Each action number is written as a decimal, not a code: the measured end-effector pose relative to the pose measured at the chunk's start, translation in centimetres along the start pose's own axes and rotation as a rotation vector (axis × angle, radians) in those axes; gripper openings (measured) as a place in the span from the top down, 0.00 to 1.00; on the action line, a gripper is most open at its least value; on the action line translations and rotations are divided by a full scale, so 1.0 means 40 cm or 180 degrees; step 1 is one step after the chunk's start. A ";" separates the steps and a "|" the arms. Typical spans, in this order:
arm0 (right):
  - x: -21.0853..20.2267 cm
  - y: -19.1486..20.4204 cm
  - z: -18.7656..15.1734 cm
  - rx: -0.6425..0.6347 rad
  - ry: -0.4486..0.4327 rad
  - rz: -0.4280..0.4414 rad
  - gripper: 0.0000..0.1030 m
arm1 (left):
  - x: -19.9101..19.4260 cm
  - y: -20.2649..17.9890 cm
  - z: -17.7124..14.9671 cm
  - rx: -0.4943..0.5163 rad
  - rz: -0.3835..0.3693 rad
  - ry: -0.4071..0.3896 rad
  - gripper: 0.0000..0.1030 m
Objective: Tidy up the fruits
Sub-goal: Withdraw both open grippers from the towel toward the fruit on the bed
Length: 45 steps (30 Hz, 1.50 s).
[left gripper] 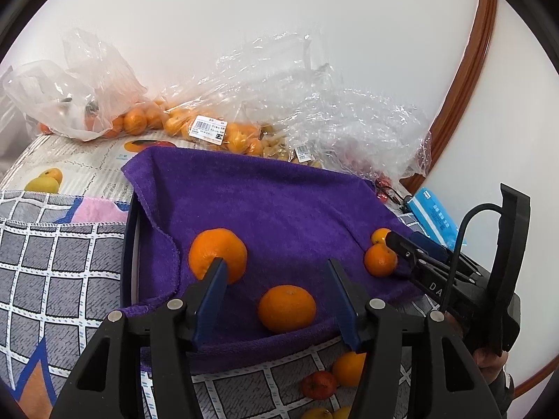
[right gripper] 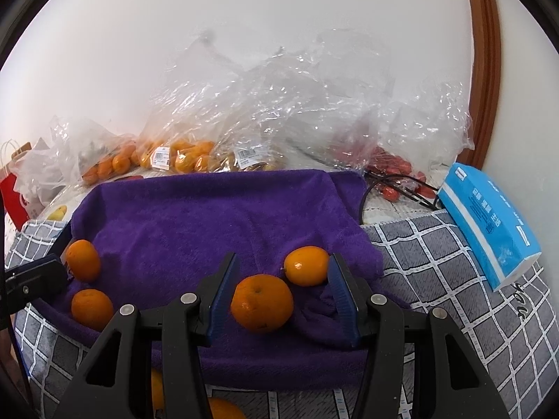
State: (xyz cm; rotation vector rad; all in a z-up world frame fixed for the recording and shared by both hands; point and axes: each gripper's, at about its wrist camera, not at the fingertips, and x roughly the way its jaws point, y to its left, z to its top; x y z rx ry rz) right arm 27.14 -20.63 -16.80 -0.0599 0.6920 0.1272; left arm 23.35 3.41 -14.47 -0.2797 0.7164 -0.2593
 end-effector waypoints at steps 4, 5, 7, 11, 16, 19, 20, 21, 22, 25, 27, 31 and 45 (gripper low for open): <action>-0.002 0.003 -0.001 -0.0027 -0.0001 -0.0001 0.49 | -0.005 0.001 0.001 -0.0001 0.0004 -0.0020 0.47; -0.003 0.004 -0.001 -0.0027 -0.0003 0.0013 0.49 | -0.006 0.001 0.001 0.0004 0.0009 -0.0026 0.47; -0.004 0.005 -0.001 -0.0030 0.0005 0.0033 0.49 | -0.007 0.001 0.001 0.0011 0.0015 -0.0048 0.47; 0.001 0.012 -0.003 -0.0069 0.0053 0.0060 0.49 | -0.007 0.000 0.002 -0.0002 -0.0002 -0.0050 0.47; -0.001 0.019 -0.005 -0.0107 0.0057 0.0119 0.49 | -0.010 0.005 0.005 -0.0042 -0.0002 -0.0070 0.47; -0.004 0.020 -0.005 -0.0113 0.0046 0.0154 0.49 | -0.015 0.007 0.007 -0.0052 0.0024 -0.0097 0.46; -0.005 0.020 -0.005 -0.0111 0.0042 0.0168 0.49 | -0.017 0.007 0.007 -0.0050 0.0029 -0.0108 0.45; -0.005 0.020 -0.006 -0.0103 0.0043 0.0184 0.49 | -0.019 0.007 0.008 -0.0055 0.0024 -0.0116 0.45; -0.005 0.019 -0.006 -0.0082 0.0053 0.0225 0.49 | -0.021 0.007 0.008 -0.0060 0.0021 -0.0119 0.45; -0.010 0.016 -0.006 -0.0044 0.0051 0.0276 0.49 | -0.024 0.008 0.009 -0.0072 0.0018 -0.0134 0.44; -0.016 0.015 -0.004 -0.0035 0.0027 0.0279 0.51 | -0.027 0.009 0.009 -0.0085 0.0007 -0.0137 0.43; -0.029 0.023 0.002 -0.0100 0.0094 0.0205 0.54 | -0.031 0.010 0.010 -0.0095 0.0013 -0.0165 0.42; -0.104 0.010 -0.099 0.0178 0.0476 0.0381 0.55 | -0.065 0.005 0.020 -0.0090 0.0037 -0.0288 0.42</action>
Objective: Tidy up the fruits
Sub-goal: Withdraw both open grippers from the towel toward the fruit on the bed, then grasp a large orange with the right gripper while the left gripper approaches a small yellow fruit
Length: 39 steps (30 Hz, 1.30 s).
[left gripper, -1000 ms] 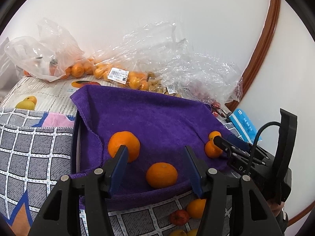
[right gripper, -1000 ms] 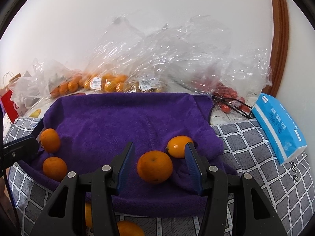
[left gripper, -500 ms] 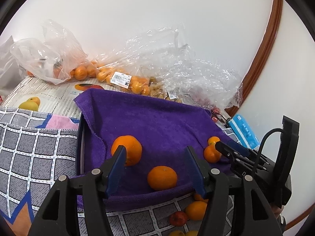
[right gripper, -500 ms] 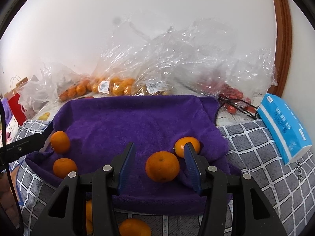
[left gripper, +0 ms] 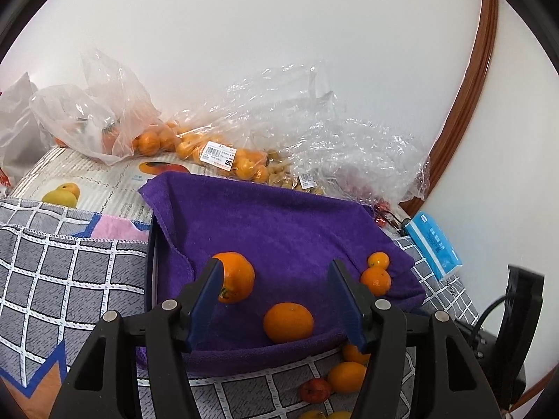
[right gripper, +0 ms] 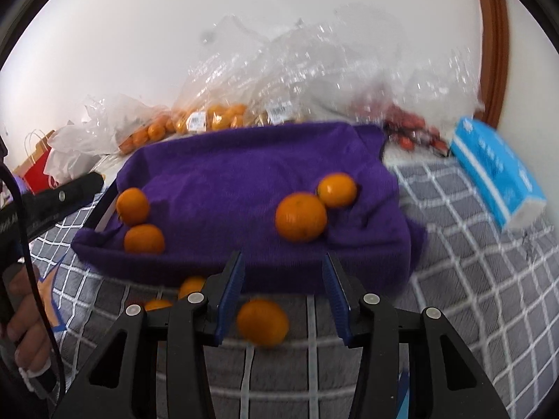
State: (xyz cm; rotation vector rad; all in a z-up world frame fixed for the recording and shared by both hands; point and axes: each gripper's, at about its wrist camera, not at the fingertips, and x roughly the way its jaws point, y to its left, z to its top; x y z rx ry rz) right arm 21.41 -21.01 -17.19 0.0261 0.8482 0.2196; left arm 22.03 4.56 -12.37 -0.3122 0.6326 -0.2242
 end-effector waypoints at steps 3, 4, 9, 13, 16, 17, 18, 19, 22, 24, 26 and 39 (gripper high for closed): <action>-0.002 -0.005 -0.020 0.0089 0.0053 0.0023 0.55 | -0.005 0.001 0.003 -0.0015 -0.0008 -0.0013 0.42; -0.002 -0.005 -0.025 0.0112 0.0064 0.0035 0.55 | -0.008 0.002 0.004 -0.0011 0.0010 -0.0023 0.42; -0.003 0.011 -0.042 0.0069 0.0104 0.0026 0.55 | -0.019 0.011 0.015 0.0026 0.0201 -0.0073 0.42; -0.023 0.034 -0.058 -0.0107 0.0111 -0.0069 0.55 | -0.044 0.024 0.037 0.0045 0.0356 -0.0161 0.42; -0.033 0.040 -0.069 -0.0147 0.0135 -0.0012 0.55 | -0.050 0.045 0.045 -0.0062 0.0389 0.0005 0.42; -0.034 0.041 -0.074 -0.0143 0.0152 0.0020 0.55 | -0.054 0.050 0.044 -0.0078 0.0398 0.0056 0.42; -0.032 0.042 -0.076 -0.0145 0.0161 0.0029 0.55 | -0.061 0.054 0.039 -0.0087 0.0406 0.0078 0.42; -0.027 0.044 -0.078 -0.0158 0.0171 0.0018 0.55 | -0.068 0.057 0.030 -0.0077 0.0422 0.0104 0.42; -0.005 0.044 -0.071 -0.0164 0.0204 -0.0041 0.55 | -0.087 0.053 0.000 -0.0021 0.0431 0.0209 0.42; 0.009 0.041 -0.061 -0.0146 0.0223 -0.0052 0.55 | -0.101 0.047 -0.025 0.0022 0.0398 0.0283 0.42; 0.018 0.040 -0.051 -0.0131 0.0197 -0.0064 0.56 | -0.111 0.038 -0.052 0.0064 0.0351 0.0375 0.42; -0.063 -0.034 -0.108 0.0003 0.0018 -0.0085 0.67 | -0.061 -0.048 -0.182 -0.0059 -0.0090 0.0934 0.60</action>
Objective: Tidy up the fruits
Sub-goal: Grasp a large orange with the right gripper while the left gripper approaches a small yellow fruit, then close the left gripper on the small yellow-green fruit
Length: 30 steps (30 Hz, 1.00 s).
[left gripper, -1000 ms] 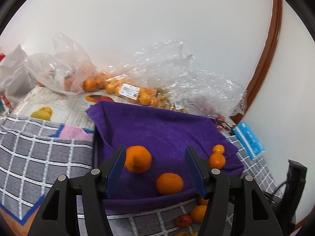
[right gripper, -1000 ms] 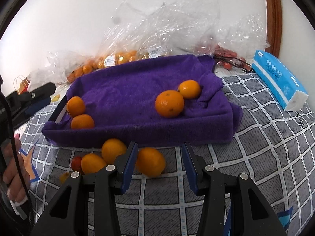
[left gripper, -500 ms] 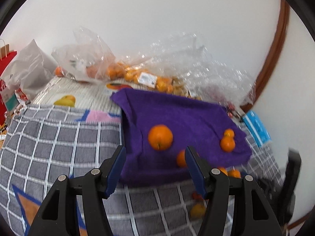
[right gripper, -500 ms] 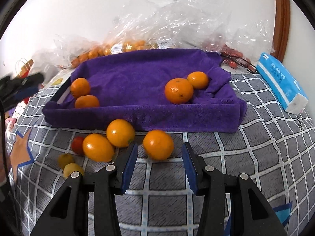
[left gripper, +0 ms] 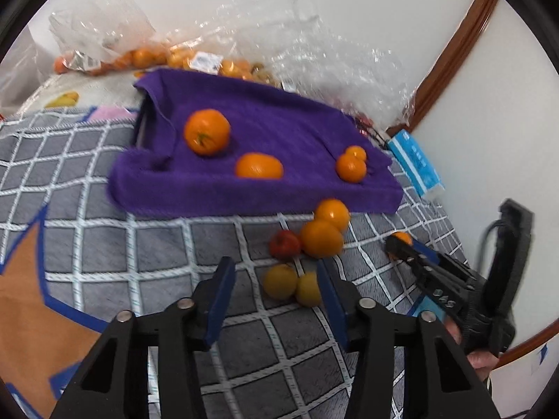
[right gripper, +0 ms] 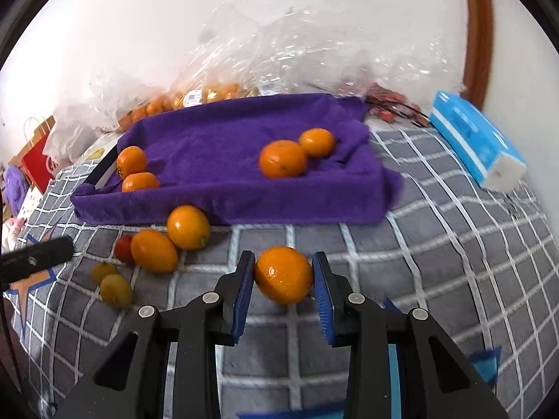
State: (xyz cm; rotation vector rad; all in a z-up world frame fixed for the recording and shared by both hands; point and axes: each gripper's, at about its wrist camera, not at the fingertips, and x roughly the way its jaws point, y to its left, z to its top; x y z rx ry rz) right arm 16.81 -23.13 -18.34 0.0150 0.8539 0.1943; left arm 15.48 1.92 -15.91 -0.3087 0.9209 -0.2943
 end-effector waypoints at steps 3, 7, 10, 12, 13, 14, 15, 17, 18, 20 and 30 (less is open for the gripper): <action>-0.029 -0.008 -0.013 0.0027 -0.0118 -0.0019 0.67 | 0.015 -0.003 -0.002 -0.0105 -0.0054 0.0019 0.68; -0.054 -0.008 -0.030 0.0069 -0.0189 0.0087 0.67 | 0.042 -0.003 -0.006 -0.0107 -0.0004 0.0096 0.79; -0.056 -0.012 -0.032 0.0111 -0.0195 0.0131 0.67 | 0.043 0.002 -0.006 -0.0161 -0.0057 0.0066 0.79; -0.056 -0.021 -0.031 0.0169 -0.0195 0.0164 0.67 | 0.025 0.010 -0.005 -0.0192 -0.0020 -0.0003 0.79; -0.056 -0.023 -0.032 0.0188 -0.0202 0.0175 0.67 | 0.012 0.014 -0.005 -0.0181 0.0034 -0.0047 0.79; -0.058 -0.027 -0.033 0.0218 -0.0218 0.0200 0.67 | -0.001 0.016 -0.005 -0.0147 0.0120 -0.0095 0.79; -0.059 -0.030 -0.033 0.0240 -0.0231 0.0218 0.67 | -0.014 0.022 -0.004 -0.0110 0.0228 -0.0140 0.79; -0.061 -0.036 -0.034 0.0280 -0.0244 0.0242 0.67 | -0.033 0.031 -0.007 -0.0033 0.0448 -0.0205 0.79; -0.060 -0.037 -0.034 0.0289 -0.0239 0.0252 0.67 | -0.034 0.034 -0.008 0.0013 0.0533 -0.0211 0.79; -0.057 -0.037 -0.033 0.0280 -0.0218 0.0268 0.67 | -0.022 0.035 -0.013 0.0096 0.0654 -0.0172 0.79; -0.034 -0.017 -0.031 0.0139 -0.0070 0.0182 0.67 | 0.003 0.046 -0.032 0.0145 0.0599 -0.0166 0.76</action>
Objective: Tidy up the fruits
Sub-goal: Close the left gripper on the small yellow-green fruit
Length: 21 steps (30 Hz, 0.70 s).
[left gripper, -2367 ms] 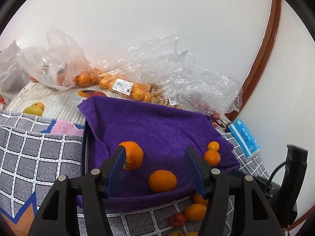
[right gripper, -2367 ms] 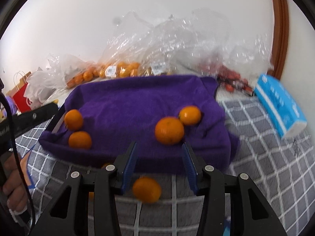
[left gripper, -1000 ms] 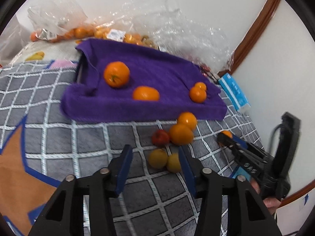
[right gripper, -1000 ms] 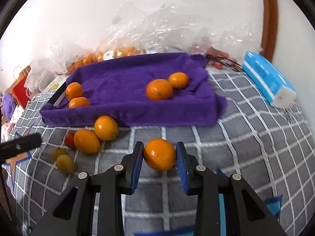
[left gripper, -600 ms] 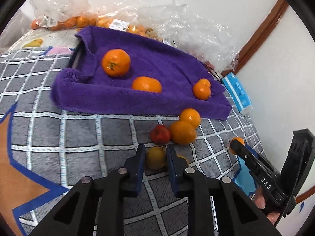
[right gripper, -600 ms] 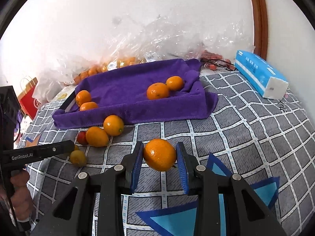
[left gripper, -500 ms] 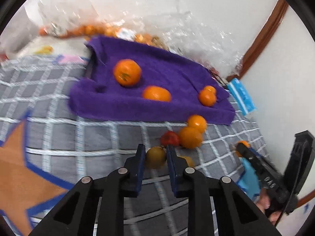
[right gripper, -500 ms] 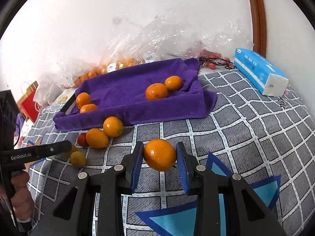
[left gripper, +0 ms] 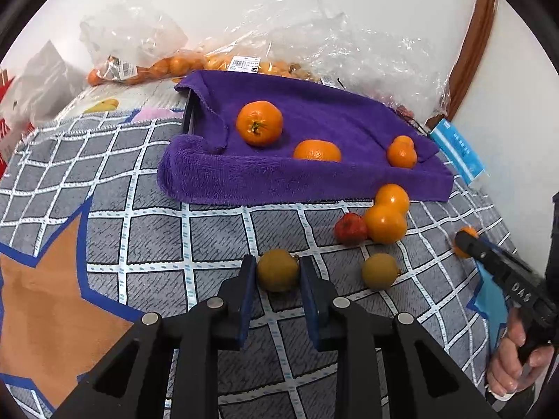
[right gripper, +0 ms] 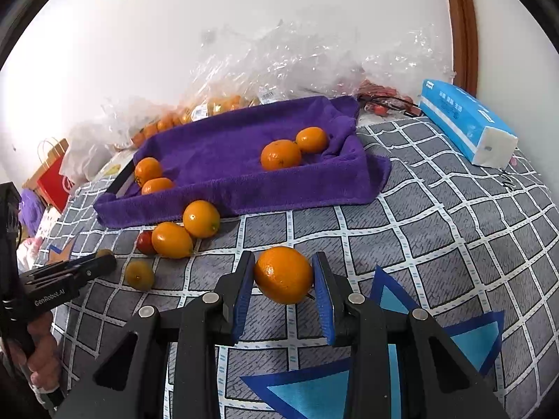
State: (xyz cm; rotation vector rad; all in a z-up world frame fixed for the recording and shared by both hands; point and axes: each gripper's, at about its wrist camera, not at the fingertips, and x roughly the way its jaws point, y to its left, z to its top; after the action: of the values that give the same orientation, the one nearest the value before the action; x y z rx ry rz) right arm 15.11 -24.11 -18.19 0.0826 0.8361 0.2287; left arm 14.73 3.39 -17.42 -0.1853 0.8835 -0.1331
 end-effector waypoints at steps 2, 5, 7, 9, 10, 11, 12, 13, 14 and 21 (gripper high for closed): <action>0.010 0.007 0.001 -0.0036 0.0054 -0.0045 0.67 | 0.000 0.000 0.000 -0.0013 -0.0004 -0.0004 0.76; 0.024 0.015 -0.001 -0.0095 0.0147 -0.0118 0.67 | 0.002 -0.006 -0.001 0.0006 0.0033 -0.0005 0.76; 0.037 0.021 -0.002 -0.0138 0.0220 -0.0164 0.67 | 0.003 -0.008 -0.001 0.0025 0.0056 -0.0003 0.76; 0.042 0.027 -0.003 -0.0187 0.0258 -0.0170 0.67 | 0.002 -0.007 -0.002 0.0016 0.0049 -0.0004 0.76; 0.048 0.032 -0.005 -0.0226 0.0295 -0.0200 0.67 | 0.002 -0.006 -0.002 0.0001 0.0036 -0.0007 0.76; 0.053 0.036 -0.006 -0.0254 0.0332 -0.0229 0.67 | 0.002 -0.003 -0.002 -0.0021 0.0015 -0.0008 0.76; 0.057 0.040 -0.008 -0.0289 0.0353 -0.0263 0.67 | 0.001 0.000 -0.001 -0.0046 -0.0012 -0.0012 0.76; 0.057 0.048 -0.008 -0.0335 0.0345 -0.0294 0.66 | 0.000 0.004 -0.002 -0.0063 -0.0031 -0.0014 0.76; 0.057 0.051 -0.009 -0.0351 0.0346 -0.0303 0.66 | 0.000 0.008 -0.002 -0.0087 -0.0059 -0.0016 0.76; 0.052 0.050 -0.012 -0.0350 0.0333 -0.0317 0.67 | -0.002 0.025 -0.004 -0.0201 -0.0173 -0.0038 0.76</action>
State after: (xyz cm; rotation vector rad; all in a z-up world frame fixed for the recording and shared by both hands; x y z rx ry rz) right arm 15.74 -21.69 -19.69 -0.0744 0.9276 0.1861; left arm 14.57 4.38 -17.68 -0.2689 0.8718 -0.1545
